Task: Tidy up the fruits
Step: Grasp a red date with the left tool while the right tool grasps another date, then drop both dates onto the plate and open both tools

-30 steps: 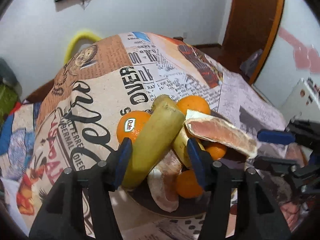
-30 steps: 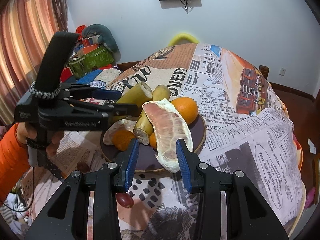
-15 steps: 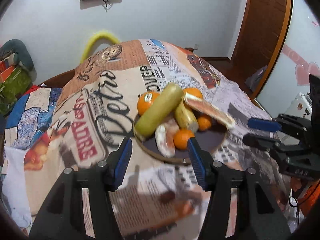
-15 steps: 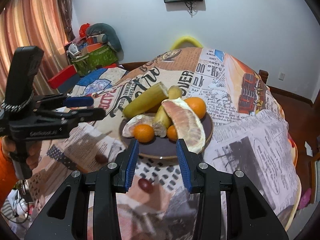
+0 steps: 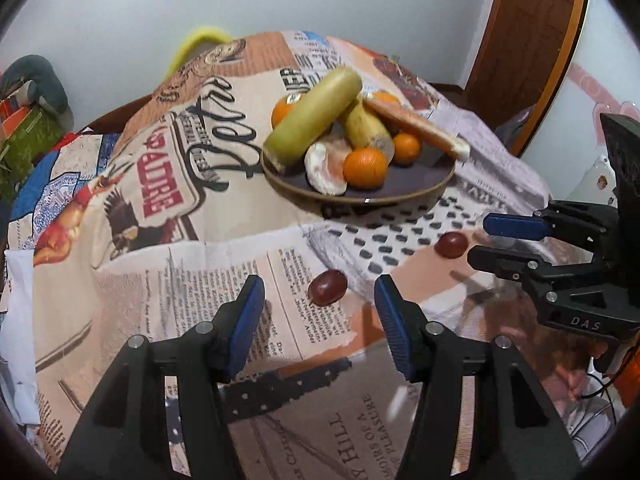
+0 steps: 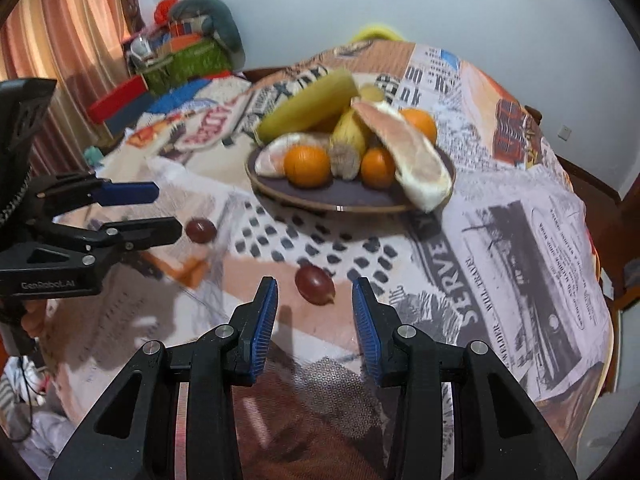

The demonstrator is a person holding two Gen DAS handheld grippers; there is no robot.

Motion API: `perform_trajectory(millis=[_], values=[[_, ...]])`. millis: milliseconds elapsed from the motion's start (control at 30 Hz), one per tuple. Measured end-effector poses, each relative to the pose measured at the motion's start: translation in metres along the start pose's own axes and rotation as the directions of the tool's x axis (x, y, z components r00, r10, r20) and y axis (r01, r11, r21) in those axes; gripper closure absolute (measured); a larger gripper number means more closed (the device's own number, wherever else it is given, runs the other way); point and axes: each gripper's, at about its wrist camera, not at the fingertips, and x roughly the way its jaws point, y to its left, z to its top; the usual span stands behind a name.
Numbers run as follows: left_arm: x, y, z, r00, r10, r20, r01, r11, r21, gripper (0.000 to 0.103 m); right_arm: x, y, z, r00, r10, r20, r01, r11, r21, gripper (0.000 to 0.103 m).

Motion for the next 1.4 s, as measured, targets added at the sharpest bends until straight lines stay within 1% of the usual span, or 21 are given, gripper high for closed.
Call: perform_trajectory(millis=[100,167,200,333,367,400,433,467,533,567,667,700,867,1067,1167,1300,1400], values=[[0.009,0.003,-0.002,1.0,-0.01,-0.014,0.01,1.0,-0.01,0.048,0.007,-0.004,-0.002,1.0,0.0,-0.021,0.0,1.0,0.015,0.067],[0.014,0.003,-0.002,0.999,-0.025,-0.02,0.024,1.0,-0.013,0.056,0.01,-0.007,-0.002,0.999,0.02,-0.025,-0.019,0.999,0.033,0.067],[0.015,0.003,-0.003,0.999,-0.031,-0.024,0.031,0.999,-0.013,0.058,0.011,-0.007,-0.002,0.999,0.024,-0.025,-0.023,0.999,0.034,0.067],[0.025,0.002,-0.006,0.998,-0.053,-0.043,0.052,0.998,-0.018,0.071,0.017,0.0,0.0,0.998,0.045,-0.036,-0.045,0.999,0.012,0.067],[0.026,0.002,-0.006,0.998,-0.049,-0.039,0.049,0.999,-0.017,0.072,0.018,0.001,0.001,0.998,0.041,-0.037,-0.041,0.999,0.004,0.067],[0.027,0.001,-0.006,0.998,-0.047,-0.037,0.047,0.999,-0.014,0.072,0.019,0.003,0.002,0.999,0.036,-0.036,-0.037,0.999,-0.001,0.068],[0.027,0.0,-0.006,0.998,-0.05,-0.034,0.05,0.999,-0.015,0.075,0.02,0.004,0.001,0.999,0.035,-0.037,-0.036,0.999,-0.006,0.071],[0.027,0.001,-0.006,0.998,-0.056,-0.034,0.056,0.998,-0.017,0.08,0.02,0.004,0.001,0.999,0.036,-0.039,-0.037,0.999,-0.01,0.075],[0.027,0.0,-0.006,0.998,-0.052,-0.034,0.051,0.999,-0.018,0.082,0.02,0.004,0.001,0.999,0.032,-0.034,-0.032,0.999,-0.01,0.078],[0.027,0.0,-0.006,0.998,-0.049,-0.032,0.048,0.999,-0.02,0.083,0.02,0.003,0.001,0.999,0.031,-0.033,-0.031,0.999,-0.006,0.082],[0.024,-0.003,-0.007,0.999,-0.034,-0.026,0.033,0.999,-0.019,0.083,0.019,-0.001,0.001,0.999,0.037,-0.03,-0.037,0.999,0.014,0.083],[0.023,-0.003,-0.007,0.999,-0.033,-0.023,0.033,0.999,-0.018,0.083,0.017,-0.002,0.0,0.999,0.028,-0.024,-0.027,0.999,0.019,0.083],[0.013,-0.009,-0.002,0.999,-0.04,0.003,0.04,0.999,-0.001,0.083,0.007,-0.003,0.002,0.999,0.035,0.005,-0.036,0.999,0.024,0.083],[-0.002,-0.017,0.015,0.996,-0.056,0.071,0.056,0.998,0.006,0.083,-0.01,-0.006,0.013,0.997,0.048,0.068,-0.051,0.998,0.04,0.083],[-0.005,-0.02,0.025,0.992,-0.076,0.1,0.076,0.997,0.005,0.083,-0.017,-0.007,0.021,0.994,0.04,0.102,-0.044,0.998,0.037,0.083],[-0.002,-0.024,0.038,0.989,-0.083,0.125,0.082,0.997,0.012,0.083,-0.019,-0.009,0.03,0.991,0.03,0.127,-0.035,0.999,0.035,0.082],[0.005,-0.026,0.046,0.987,-0.098,0.127,0.098,0.995,0.011,0.083,-0.013,-0.013,0.037,0.991,0.014,0.132,-0.018,0.999,0.031,0.082]])
